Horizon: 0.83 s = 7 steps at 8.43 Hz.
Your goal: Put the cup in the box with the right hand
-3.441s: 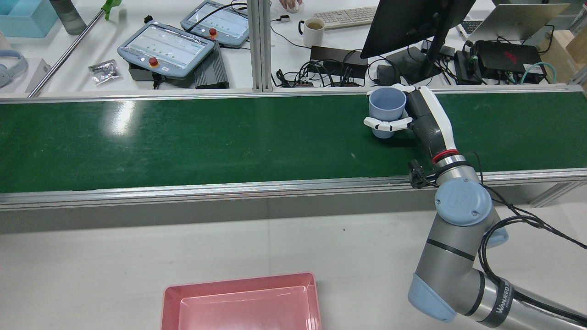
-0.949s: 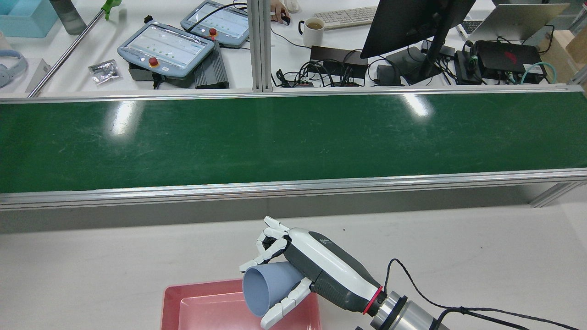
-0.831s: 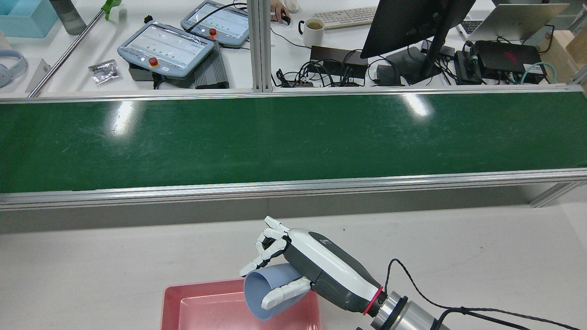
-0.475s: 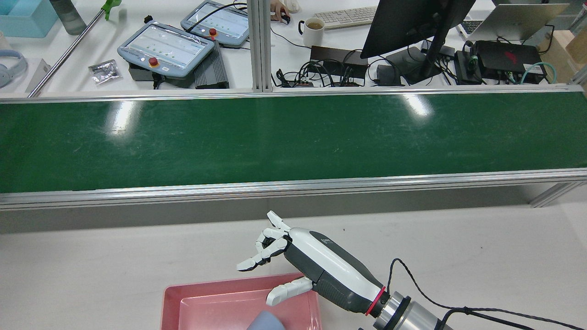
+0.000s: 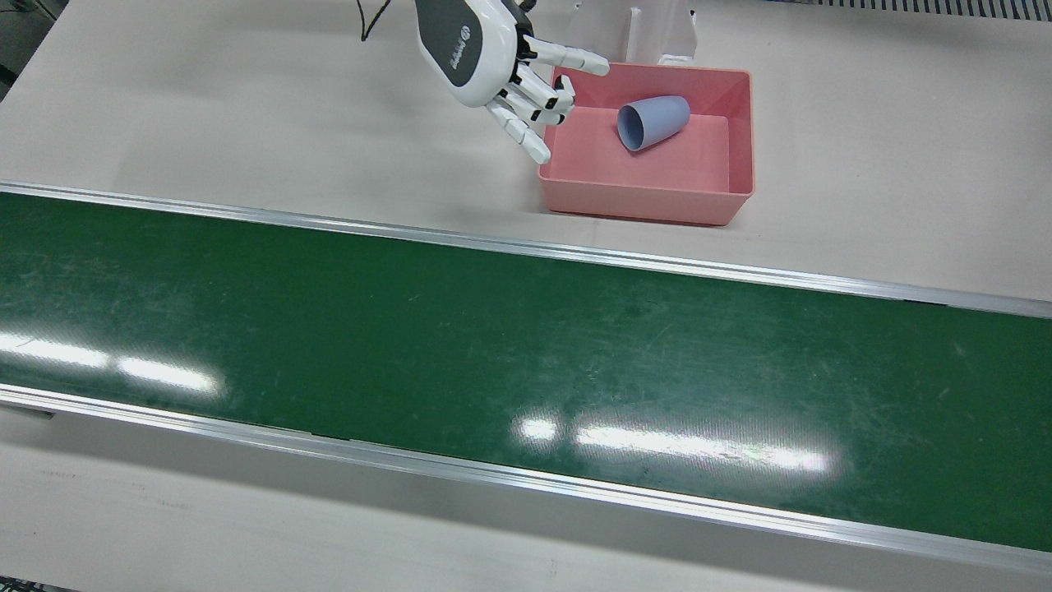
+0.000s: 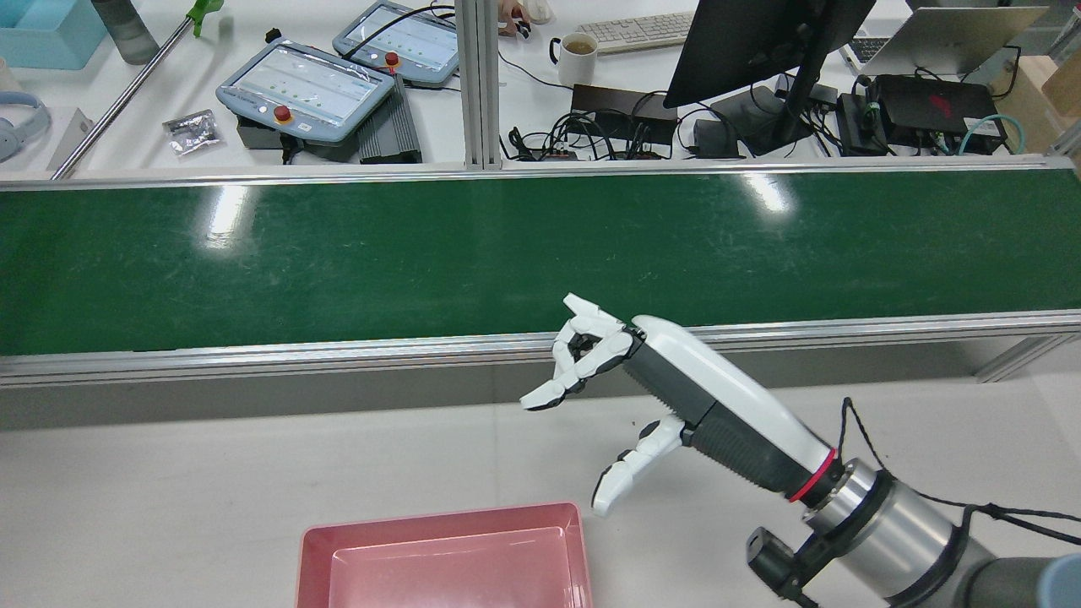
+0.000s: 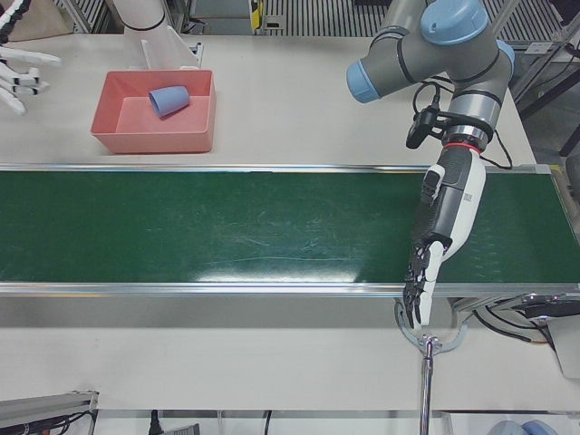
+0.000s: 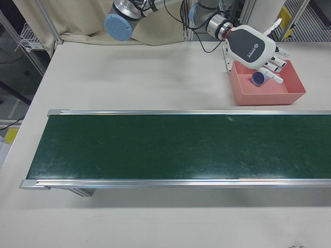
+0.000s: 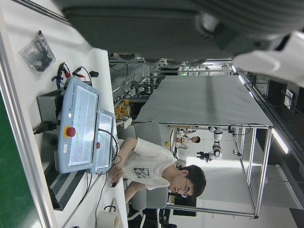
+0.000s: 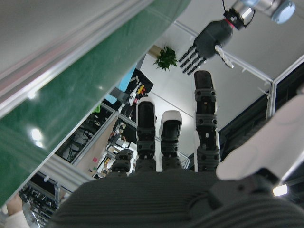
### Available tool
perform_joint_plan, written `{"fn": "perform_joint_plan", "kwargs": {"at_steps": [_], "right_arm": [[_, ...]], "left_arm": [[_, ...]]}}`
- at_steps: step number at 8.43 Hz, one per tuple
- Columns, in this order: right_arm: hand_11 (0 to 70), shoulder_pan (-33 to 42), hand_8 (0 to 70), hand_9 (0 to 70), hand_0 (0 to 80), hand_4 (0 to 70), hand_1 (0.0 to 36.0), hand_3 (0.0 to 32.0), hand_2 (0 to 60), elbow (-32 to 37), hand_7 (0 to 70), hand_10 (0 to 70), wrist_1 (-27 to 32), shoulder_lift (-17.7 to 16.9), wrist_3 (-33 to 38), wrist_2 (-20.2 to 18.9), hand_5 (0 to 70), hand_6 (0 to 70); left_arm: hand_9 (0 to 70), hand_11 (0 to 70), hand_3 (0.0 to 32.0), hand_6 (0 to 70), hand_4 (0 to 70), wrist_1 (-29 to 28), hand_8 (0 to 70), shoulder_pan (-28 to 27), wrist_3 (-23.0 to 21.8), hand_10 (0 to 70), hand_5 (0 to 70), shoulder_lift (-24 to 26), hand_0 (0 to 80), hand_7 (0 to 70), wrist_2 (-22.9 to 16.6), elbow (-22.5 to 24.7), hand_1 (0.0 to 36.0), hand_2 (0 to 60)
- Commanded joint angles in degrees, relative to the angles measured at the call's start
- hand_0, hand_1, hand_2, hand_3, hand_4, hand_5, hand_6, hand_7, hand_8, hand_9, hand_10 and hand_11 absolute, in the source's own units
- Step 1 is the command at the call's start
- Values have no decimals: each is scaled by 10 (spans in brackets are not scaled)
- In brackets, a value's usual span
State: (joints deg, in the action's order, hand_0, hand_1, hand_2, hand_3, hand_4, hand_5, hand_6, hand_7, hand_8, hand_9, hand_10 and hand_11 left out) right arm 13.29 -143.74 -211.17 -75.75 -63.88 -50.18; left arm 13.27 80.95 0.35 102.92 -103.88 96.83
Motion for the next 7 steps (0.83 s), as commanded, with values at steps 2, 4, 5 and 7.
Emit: {"fn": "perform_joint_plan", "kwargs": {"at_steps": [2, 4, 5, 7], "right_arm": [[92, 257, 241, 473, 556, 415, 131, 0, 0, -76, 700, 54, -44, -132, 234, -76, 68, 255], [73, 431, 226, 457, 563, 446, 121, 0, 0, 56, 700, 41, -36, -137, 369, -201, 63, 247], [79, 515, 226, 459, 557, 466, 106, 0, 0, 114, 700, 47, -18, -136, 398, -267, 60, 242], [74, 663, 210, 442, 543, 377, 93, 0, 0, 218, 700, 43, 84, -155, 426, -350, 59, 213]], "left_arm": [[0, 0, 0, 0, 0, 1, 0, 0, 0, 0, 0, 0, 0, 0, 0, 0, 0, 0], [0, 0, 0, 0, 0, 0, 0, 0, 0, 0, 0, 0, 0, 0, 0, 0, 0, 0], [0, 0, 0, 0, 0, 0, 0, 0, 0, 0, 0, 0, 0, 0, 0, 0, 0, 0], [0, 0, 0, 0, 0, 0, 0, 0, 0, 0, 0, 0, 0, 0, 0, 0, 0, 0]]}}
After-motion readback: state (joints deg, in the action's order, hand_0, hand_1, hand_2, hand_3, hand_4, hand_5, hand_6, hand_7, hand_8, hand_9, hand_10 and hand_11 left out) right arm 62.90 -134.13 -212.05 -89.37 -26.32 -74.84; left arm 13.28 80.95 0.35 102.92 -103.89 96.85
